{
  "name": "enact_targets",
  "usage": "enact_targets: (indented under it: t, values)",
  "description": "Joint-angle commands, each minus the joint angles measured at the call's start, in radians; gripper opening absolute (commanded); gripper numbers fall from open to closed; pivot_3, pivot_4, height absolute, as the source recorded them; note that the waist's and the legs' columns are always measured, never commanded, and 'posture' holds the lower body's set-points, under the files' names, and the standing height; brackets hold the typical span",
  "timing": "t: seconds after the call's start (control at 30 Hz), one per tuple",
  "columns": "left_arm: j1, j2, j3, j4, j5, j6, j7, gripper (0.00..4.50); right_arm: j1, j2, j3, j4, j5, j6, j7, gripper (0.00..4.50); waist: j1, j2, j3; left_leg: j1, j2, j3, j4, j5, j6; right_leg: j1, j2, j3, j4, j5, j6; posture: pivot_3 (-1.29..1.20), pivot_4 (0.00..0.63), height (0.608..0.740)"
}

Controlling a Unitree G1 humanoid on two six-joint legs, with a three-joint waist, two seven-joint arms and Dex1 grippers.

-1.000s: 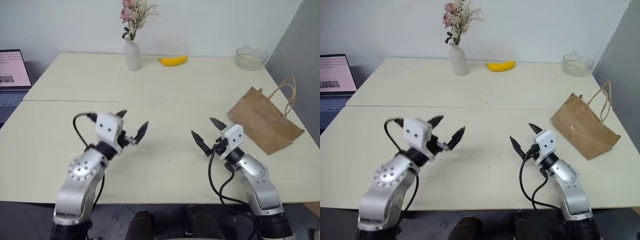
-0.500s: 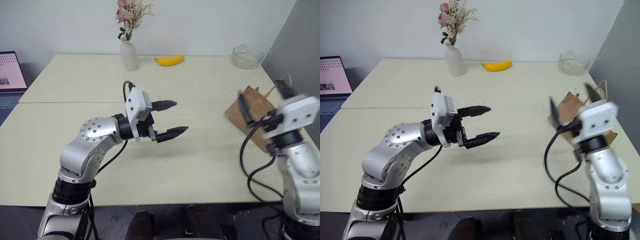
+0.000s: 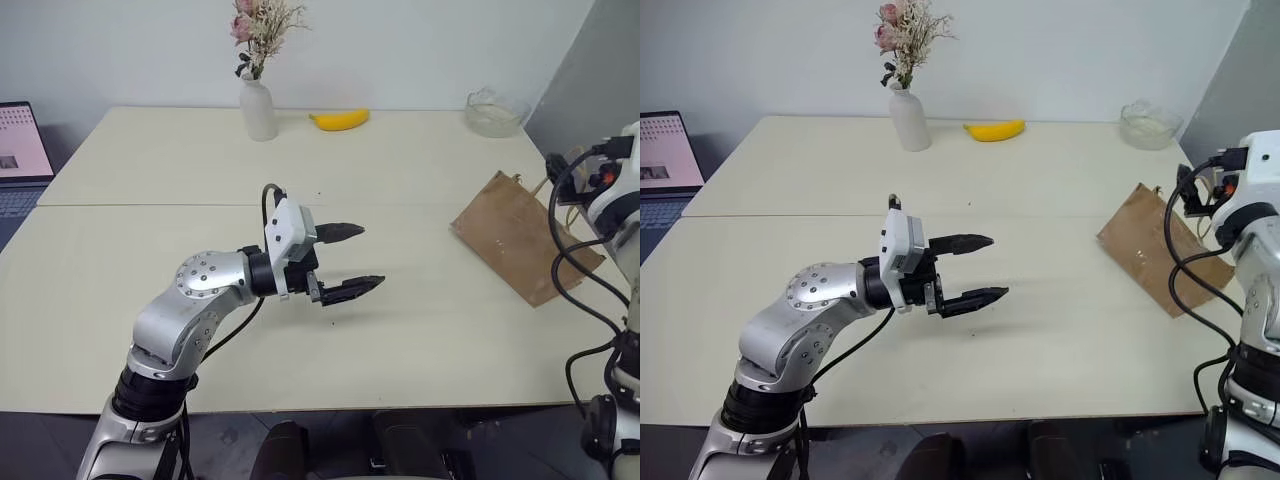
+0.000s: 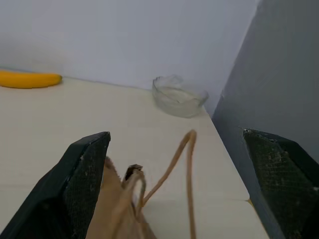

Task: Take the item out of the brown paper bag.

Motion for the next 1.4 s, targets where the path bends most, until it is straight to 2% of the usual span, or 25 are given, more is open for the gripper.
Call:
enact_targets:
  t: [0.03, 0.07, 0.17, 0.53, 0.6, 0.8, 0.97, 1.03, 1.27, 1.4]
  values:
    - [0.003, 0.001, 0.020, -0.051, -0.016, -0.004, 0.016, 4.30, -0.046, -0.036, -0.012, 0.071, 0.029, 0.035, 0.032, 4.50, 0.000, 0.000, 0.000, 0.000, 0.000, 0.000, 0.000, 0.000, 0.000, 0.000, 0.000, 0.000, 0.000, 0.000, 0.000, 0.00, 0.150, 0.740]
    - [0.004, 0.001, 0.019, -0.053, -0.017, -0.003, 0.017, 4.30, -0.057, -0.040, -0.014, 0.090, 0.030, 0.042, 0.028, 4.50, 0.000, 0.000, 0.000, 0.000, 0.000, 0.000, 0.000, 0.000, 0.000, 0.000, 0.000, 0.000, 0.000, 0.000, 0.000, 0.00, 0.150, 0.740]
    - [0.004, 0.002, 0.019, -0.057, -0.027, 0.000, 0.016, 4.34, -0.093, -0.048, -0.017, 0.128, 0.054, 0.075, 0.035, 3.89, 0.000, 0.000, 0.000, 0.000, 0.000, 0.001, 0.000, 0.000, 0.000, 0.000, 0.000, 0.001, 0.000, 0.000, 0.000, 0.00, 0.150, 0.740]
    - [-0.009, 0.012, 0.027, -0.048, -0.051, 0.005, 0.007, 4.34, -0.101, -0.079, 0.018, 0.137, 0.042, 0.029, 0.067, 0.01, 0.000, 0.001, 0.000, -0.001, 0.000, 0.000, 0.000, 0.000, 0.000, 0.000, 0.000, 0.000, 0.000, 0.000, 0.000, 0.00, 0.150, 0.740]
    - [-0.010, 0.017, 0.027, -0.045, -0.052, 0.003, 0.007, 4.34, -0.099, -0.093, 0.039, 0.141, 0.032, -0.002, 0.087, 0.01, 0.000, 0.001, 0.000, -0.001, 0.000, 0.000, 0.000, 0.000, 0.000, 0.000, 0.000, 0.000, 0.000, 0.000, 0.000, 0.00, 0.150, 0.740]
    - [0.031, 0.044, 0.050, -0.056, -0.051, 0.014, 0.028, 4.34, -0.116, -0.167, 0.186, 0.168, -0.027, -0.233, 0.264, 0.01, -0.003, 0.001, 0.001, 0.000, 0.000, 0.000, 0.000, 0.000, 0.000, 0.000, 0.001, 0.000, 0.000, 0.000, 0.000, 0.00, 0.150, 0.740]
    - [0.160, 0.061, 0.101, -0.113, -0.048, 0.024, 0.089, 4.34, -0.249, -0.152, 0.344, 0.310, -0.110, -0.470, 0.393, 0.01, -0.011, 0.003, 0.002, 0.001, 0.001, 0.002, 0.000, 0.000, 0.000, -0.001, 0.000, 0.001, 0.000, 0.000, 0.000, 0.00, 0.150, 0.740]
    - [0.208, 0.049, 0.129, -0.133, -0.044, 0.023, 0.137, 4.34, -0.321, -0.120, 0.390, 0.398, -0.140, -0.555, 0.419, 0.01, -0.011, 0.003, 0.002, 0.001, 0.001, 0.001, 0.000, 0.000, 0.000, -0.001, 0.000, 0.001, 0.000, 0.000, 0.000, 0.00, 0.150, 0.740]
    - [0.432, 0.016, 0.234, -0.234, -0.032, -0.012, 0.264, 4.34, -0.604, 0.100, 0.512, 0.796, -0.222, -0.854, 0.488, 0.01, -0.011, 0.004, 0.003, 0.001, 0.003, 0.001, 0.000, 0.000, 0.000, -0.001, -0.001, 0.001, 0.001, 0.000, -0.001, 0.00, 0.150, 0.740]
    - [0.583, -0.021, 0.277, -0.280, 0.035, -0.067, 0.350, 4.34, -0.742, 0.267, 0.566, 1.034, -0.273, -1.029, 0.496, 0.01, -0.006, 0.004, 0.003, 0.000, 0.003, 0.003, -0.001, 0.000, 0.000, -0.002, -0.002, 0.003, 0.000, 0.000, -0.002, 0.00, 0.150, 0.740]
